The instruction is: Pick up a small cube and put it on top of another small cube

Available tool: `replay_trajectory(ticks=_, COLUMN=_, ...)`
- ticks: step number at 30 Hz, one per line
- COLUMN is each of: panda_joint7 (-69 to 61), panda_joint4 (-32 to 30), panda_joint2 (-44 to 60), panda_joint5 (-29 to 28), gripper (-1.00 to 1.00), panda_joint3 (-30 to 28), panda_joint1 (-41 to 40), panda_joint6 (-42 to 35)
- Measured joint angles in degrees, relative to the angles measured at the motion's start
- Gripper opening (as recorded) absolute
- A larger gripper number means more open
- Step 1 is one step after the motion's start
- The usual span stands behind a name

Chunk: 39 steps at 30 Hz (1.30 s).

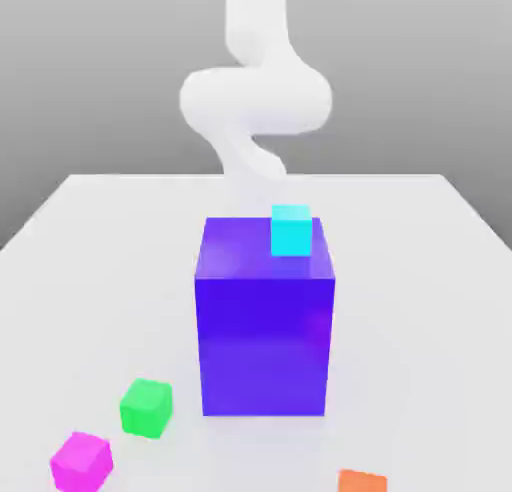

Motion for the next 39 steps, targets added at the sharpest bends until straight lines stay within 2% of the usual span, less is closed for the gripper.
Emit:
replay_trajectory(ticks=17, panda_joint7=-8.7, panda_joint4=-1.2, panda_joint2=35.7, panda_joint5=8.1, gripper=0.00, panda_joint3=-10.4, panda_joint1=-1.5, panda_joint6=11.1)
replay_trajectory(ticks=28, panda_joint7=-12.3, panda_joint4=-2.0, panda_joint2=58.1, panda_joint5=10.4, gripper=0.00, panda_joint3=-13.0, panda_joint1=-6.6, panda_joint6=18.5)
replay_trajectory(ticks=33, panda_joint7=-15.2, panda_joint4=-0.2, panda_joint2=68.5, panda_joint5=14.0, gripper=0.00, panda_joint3=-9.6, panda_joint1=-10.0, panda_joint6=25.6)
replay_trajectory(ticks=34, panda_joint7=-15.5, panda_joint4=0.1, panda_joint2=69.6, panda_joint5=14.5, gripper=-1.00, panda_joint3=-9.0, panda_joint1=-10.4, panda_joint6=26.4)
replay_trajectory(ticks=39, panda_joint7=-15.5, panda_joint4=0.1, panda_joint2=69.6, panda_joint5=14.5, gripper=-1.00, panda_joint3=-9.0, panda_joint1=-10.4, panda_joint6=26.4)
